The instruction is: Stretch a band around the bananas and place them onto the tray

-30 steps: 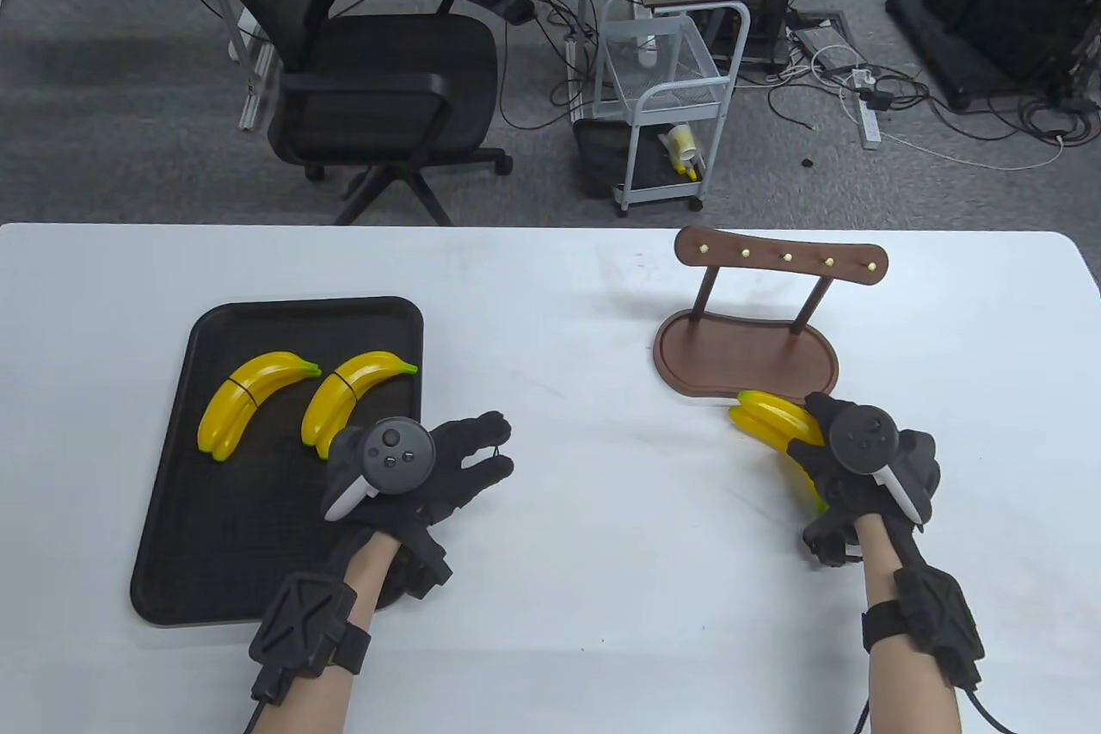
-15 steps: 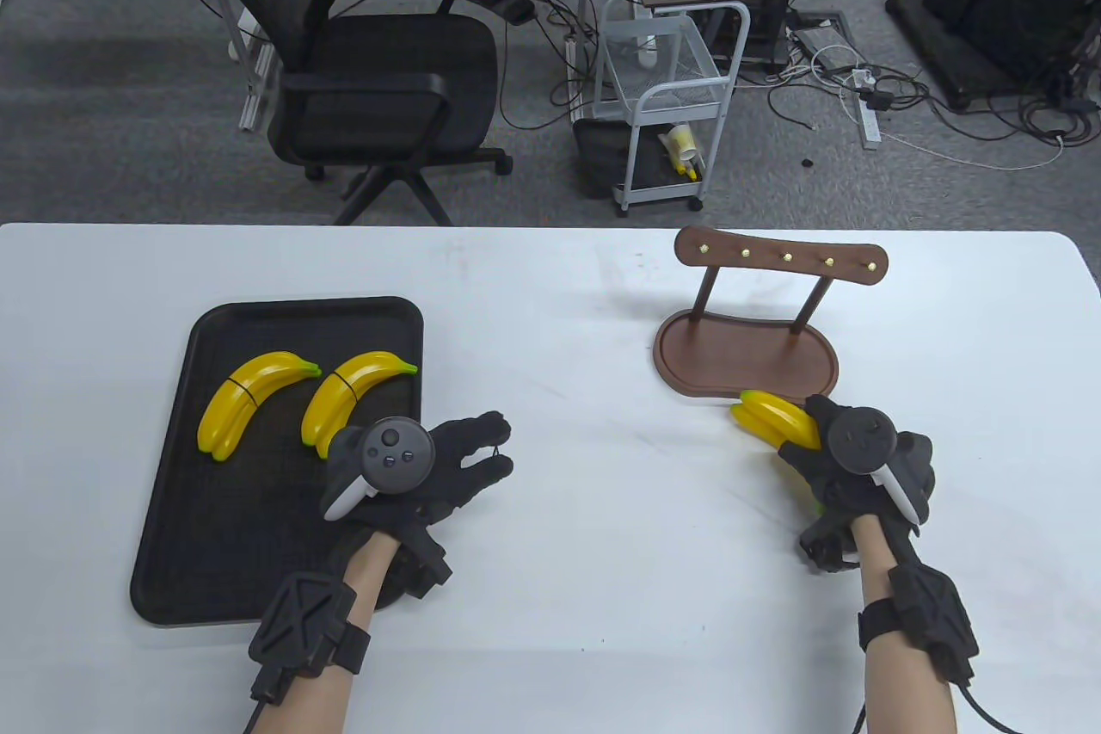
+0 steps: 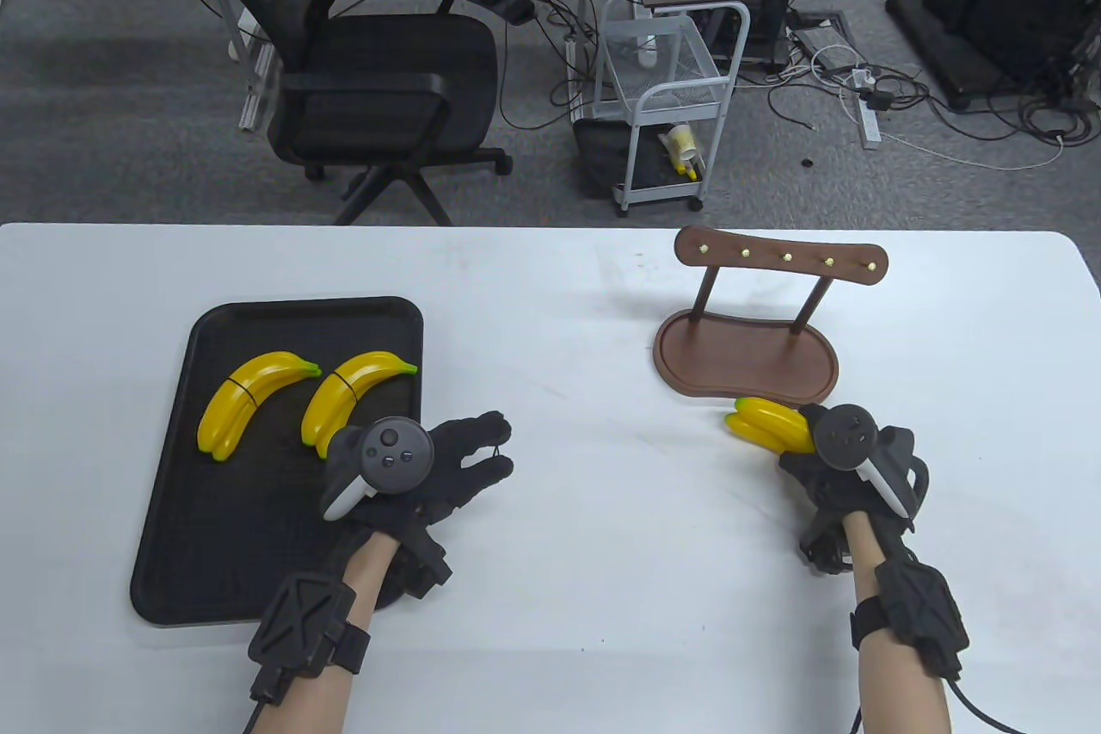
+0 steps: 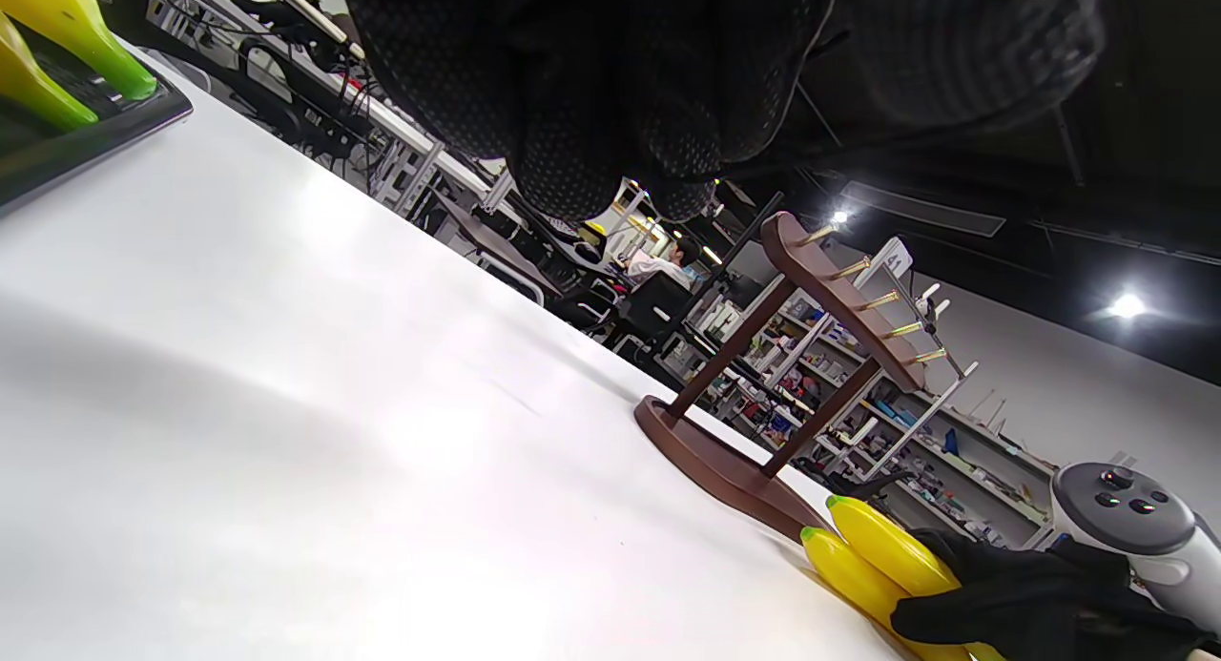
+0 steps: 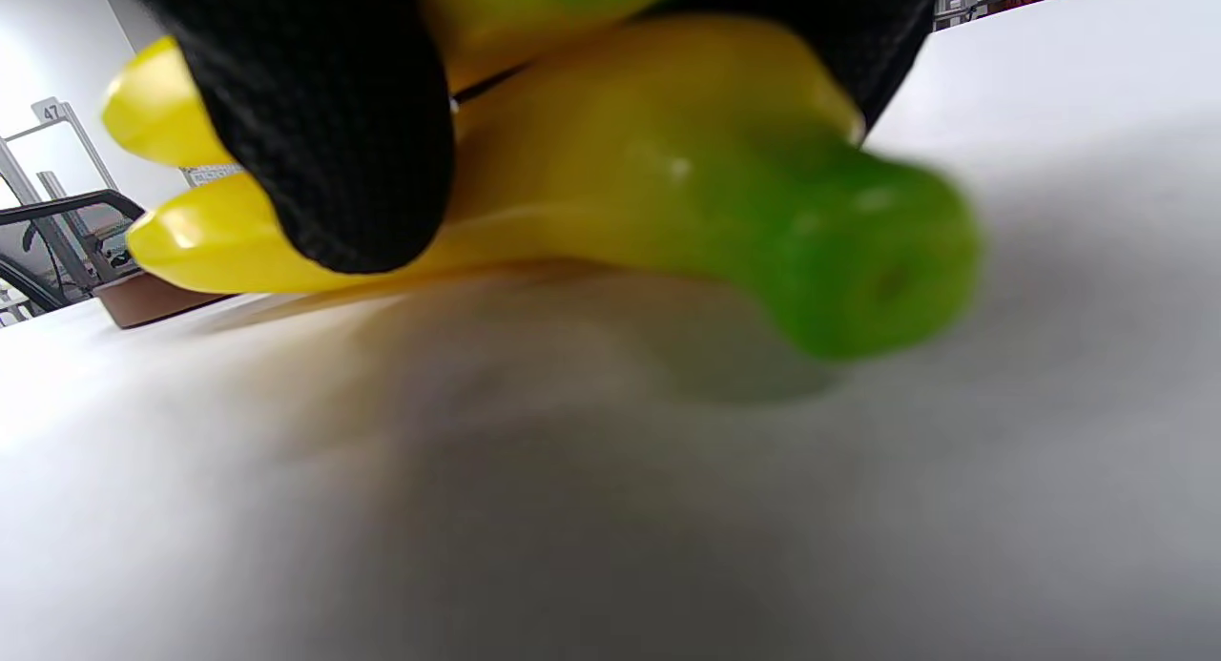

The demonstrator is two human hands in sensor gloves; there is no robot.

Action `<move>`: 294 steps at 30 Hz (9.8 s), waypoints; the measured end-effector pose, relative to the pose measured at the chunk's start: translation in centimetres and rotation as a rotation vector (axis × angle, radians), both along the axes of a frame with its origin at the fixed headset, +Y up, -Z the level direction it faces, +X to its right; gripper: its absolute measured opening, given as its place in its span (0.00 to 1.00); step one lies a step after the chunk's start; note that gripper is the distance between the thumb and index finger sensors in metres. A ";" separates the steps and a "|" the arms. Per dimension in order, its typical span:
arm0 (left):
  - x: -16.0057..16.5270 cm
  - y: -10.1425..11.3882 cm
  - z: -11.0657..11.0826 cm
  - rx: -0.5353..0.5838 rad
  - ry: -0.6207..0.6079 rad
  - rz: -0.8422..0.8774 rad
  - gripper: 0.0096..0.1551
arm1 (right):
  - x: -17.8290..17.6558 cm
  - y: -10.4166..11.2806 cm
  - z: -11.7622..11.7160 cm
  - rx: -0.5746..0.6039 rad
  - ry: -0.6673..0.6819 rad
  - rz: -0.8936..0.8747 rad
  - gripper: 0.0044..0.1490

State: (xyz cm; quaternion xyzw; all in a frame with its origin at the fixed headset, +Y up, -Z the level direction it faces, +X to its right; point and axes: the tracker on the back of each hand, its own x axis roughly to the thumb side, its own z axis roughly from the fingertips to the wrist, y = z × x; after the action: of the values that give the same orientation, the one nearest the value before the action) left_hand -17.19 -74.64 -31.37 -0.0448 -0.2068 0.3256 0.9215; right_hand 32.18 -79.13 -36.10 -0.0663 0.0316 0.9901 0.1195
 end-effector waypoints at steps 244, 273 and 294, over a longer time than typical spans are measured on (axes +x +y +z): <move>1.8 2.2 0.7 -0.027 -0.045 0.027 0.50 | -22.8 7.4 3.6 0.204 0.752 -0.415 0.53; 1.0 0.8 -0.1 -0.355 -0.073 0.299 0.48 | -23.6 8.9 5.3 0.506 0.727 -0.177 0.46; 2.0 4.0 1.4 0.061 -0.001 -0.006 0.39 | -22.9 8.4 4.0 0.360 0.615 -0.313 0.46</move>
State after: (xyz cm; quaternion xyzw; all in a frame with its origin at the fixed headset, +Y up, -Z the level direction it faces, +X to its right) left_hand -15.17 -70.67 -29.97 -0.0176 -0.2170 0.3165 0.9233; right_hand 9.26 -70.78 -32.05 0.2612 -0.0986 0.9233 0.2639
